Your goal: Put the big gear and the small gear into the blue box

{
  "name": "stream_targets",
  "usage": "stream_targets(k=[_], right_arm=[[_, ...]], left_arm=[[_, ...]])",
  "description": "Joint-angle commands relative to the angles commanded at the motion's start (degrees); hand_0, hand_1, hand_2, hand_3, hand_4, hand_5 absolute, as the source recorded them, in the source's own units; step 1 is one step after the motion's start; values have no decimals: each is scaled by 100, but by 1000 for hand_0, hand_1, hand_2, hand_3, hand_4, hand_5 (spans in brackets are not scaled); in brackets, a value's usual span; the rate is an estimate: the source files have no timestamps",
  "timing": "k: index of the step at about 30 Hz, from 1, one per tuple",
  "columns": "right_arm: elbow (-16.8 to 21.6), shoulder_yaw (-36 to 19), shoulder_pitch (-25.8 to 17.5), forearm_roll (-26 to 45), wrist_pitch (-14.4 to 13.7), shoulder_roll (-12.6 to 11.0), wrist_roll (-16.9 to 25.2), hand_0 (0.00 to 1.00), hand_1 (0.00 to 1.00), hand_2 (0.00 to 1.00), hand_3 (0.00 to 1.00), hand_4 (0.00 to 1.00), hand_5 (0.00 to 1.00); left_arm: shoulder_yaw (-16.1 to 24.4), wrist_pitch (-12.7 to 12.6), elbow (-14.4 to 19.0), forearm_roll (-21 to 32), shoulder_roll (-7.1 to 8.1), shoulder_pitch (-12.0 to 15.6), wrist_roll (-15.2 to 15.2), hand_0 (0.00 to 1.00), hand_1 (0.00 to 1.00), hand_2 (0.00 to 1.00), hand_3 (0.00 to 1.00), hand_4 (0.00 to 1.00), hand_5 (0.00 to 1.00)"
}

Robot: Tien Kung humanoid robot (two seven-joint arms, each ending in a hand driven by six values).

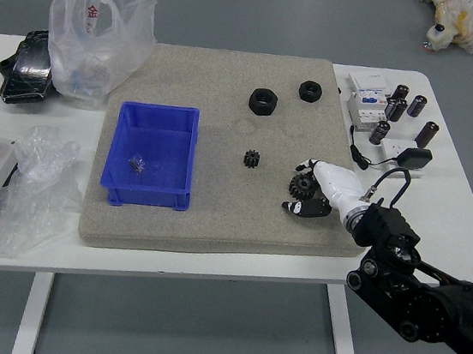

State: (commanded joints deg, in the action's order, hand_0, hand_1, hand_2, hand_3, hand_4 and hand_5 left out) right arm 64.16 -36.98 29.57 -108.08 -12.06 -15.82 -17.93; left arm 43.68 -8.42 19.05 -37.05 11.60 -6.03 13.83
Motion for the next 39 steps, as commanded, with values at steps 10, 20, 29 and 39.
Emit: stream_targets(k=[10, 20, 29, 39], right_arm=[[-35, 39, 26, -46, -144, -54, -10, 327, 457, 347, 399, 68, 2], [290, 561, 633, -81, -220, -79, 9, 322, 455, 346, 380, 90, 2], [789, 1454, 1644, -4, -191, 228, 107, 324, 459, 348, 376, 107, 2], [1020, 2220, 2568, 103, -55, 722, 15, 327, 466, 351, 382, 129, 2]], left_arm=[[-7, -3, -1, 10, 3, 1, -5, 646, 602, 601, 686, 645, 303], [24, 0, 6, -30, 2, 16, 24, 646, 602, 601, 685, 645, 304], [19, 18, 8, -54, 9, 7, 33, 646, 601, 600, 686, 644, 303], [91, 33, 21, -167, 22, 15, 91, 646, 602, 602, 686, 645, 302]])
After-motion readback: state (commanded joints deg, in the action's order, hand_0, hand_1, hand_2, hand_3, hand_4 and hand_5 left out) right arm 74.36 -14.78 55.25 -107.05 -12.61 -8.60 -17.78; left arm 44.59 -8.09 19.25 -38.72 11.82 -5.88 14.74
